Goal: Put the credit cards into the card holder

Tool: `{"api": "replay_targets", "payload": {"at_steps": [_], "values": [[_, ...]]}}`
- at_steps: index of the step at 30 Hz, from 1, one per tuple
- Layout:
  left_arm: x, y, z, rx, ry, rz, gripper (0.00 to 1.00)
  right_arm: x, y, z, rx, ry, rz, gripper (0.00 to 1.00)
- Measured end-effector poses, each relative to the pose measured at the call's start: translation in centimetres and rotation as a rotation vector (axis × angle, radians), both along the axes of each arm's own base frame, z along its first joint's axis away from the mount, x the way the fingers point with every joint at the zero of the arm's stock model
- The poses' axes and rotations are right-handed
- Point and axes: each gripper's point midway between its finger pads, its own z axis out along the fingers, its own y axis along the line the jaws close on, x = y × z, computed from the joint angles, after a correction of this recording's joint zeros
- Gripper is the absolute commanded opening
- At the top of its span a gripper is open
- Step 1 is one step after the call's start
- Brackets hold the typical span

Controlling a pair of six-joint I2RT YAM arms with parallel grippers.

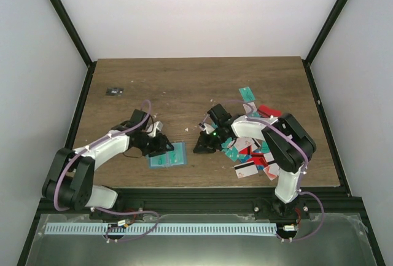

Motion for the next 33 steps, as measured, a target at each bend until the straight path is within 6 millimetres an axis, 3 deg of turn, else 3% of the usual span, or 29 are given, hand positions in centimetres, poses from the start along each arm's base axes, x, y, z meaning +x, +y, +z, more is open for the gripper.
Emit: {"api": "replay_targets", "payload": {"at_steps": [4,10,21,33], "values": [[-0.3,0.6,0.0,0.038,-0.003,0.005,0.16,-0.1,1.1,1.0,0.089,0.025,-0.019,0.20],[-0.4,1.3,-0.9,0.086,0.009,0.010,0.05,0.1,2.8,2.1,0.171,0.030,-0.008,0.21],[-0.8,1.4,-3.0,0.121,0.060,0.000,0.04,-0.6,4.9,0.7,0.184,0.075,0.035,0.21],[-0.7,0.7,-3.8,0.111,0.066,-0.019,0.04,-0.6,5.8,-0.3,0.186,0.092,0.054,0.21]]}}
